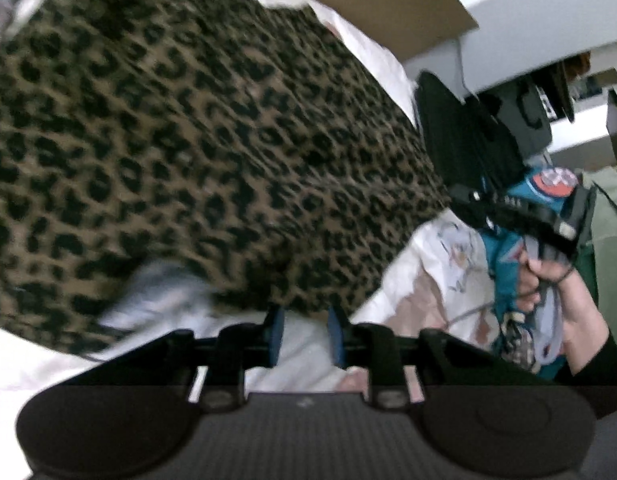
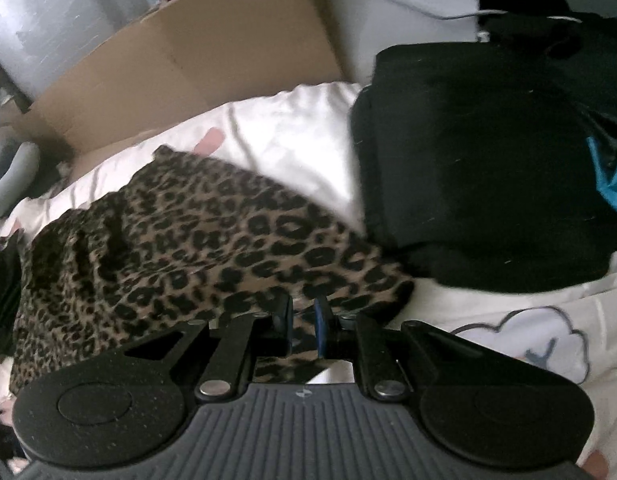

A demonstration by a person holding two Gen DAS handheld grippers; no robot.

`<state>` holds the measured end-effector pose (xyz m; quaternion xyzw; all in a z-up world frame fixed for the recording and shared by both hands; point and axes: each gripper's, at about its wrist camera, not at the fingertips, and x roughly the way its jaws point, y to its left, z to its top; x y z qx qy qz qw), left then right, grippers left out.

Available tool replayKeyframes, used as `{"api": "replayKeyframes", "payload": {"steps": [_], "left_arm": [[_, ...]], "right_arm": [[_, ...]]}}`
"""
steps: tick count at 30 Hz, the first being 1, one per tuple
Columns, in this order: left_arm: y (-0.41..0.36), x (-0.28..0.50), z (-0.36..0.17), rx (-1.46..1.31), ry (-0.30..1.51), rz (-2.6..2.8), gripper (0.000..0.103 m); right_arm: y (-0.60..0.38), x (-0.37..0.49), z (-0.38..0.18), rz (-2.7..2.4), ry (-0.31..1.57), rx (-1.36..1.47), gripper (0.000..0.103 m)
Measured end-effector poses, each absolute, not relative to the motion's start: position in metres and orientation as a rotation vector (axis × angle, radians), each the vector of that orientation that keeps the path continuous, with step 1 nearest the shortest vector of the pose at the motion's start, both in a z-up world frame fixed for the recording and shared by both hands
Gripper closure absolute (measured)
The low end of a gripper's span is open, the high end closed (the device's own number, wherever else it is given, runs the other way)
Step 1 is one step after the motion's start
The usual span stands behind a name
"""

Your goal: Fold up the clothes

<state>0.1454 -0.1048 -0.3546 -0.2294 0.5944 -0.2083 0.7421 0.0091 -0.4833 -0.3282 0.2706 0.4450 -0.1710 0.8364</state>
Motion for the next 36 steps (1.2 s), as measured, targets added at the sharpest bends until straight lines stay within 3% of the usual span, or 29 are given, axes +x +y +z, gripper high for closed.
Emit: {"api": "replayKeyframes", "payload": {"steps": [3,11,21,24,26,36], "left_arm": [[-0.093,0.14,-0.356,-0.498,1.294,-0.423,0.073],[-0.074,0.126,-0.362,-0.474,1.258,-0.391,0.053],[-0.101,0.137,-0.388,-0.36,1.219,-0.439,0.053],[-0.102,0.141,-0.393,-0.371,1.206,-0.457,0.062],[-0.101,0.144,-0.394,-0.358,1.215,-0.467,0.101],[-0.077,0.161,-0.371,-0.473,1.164,-0.467,0.101]], "right_arm": [[-0.469,0.015,-0.326,-0.32,0.948,0.579,0.092],[-0.424,0.03,-0.321,-0.191,0.968,0.613,0.092],[-0.366,0.037,-0.332,-0.013,1.057,0.647,0.092],[-0.351,0.04,-0.336,0.045,1.083,0.652,0.092],[-0.341,0.041,-0.34,0.08,1.101,0.663,0.092],[-0.305,0.041,-0.345,0.237,1.141,0.686,0.092]]}}
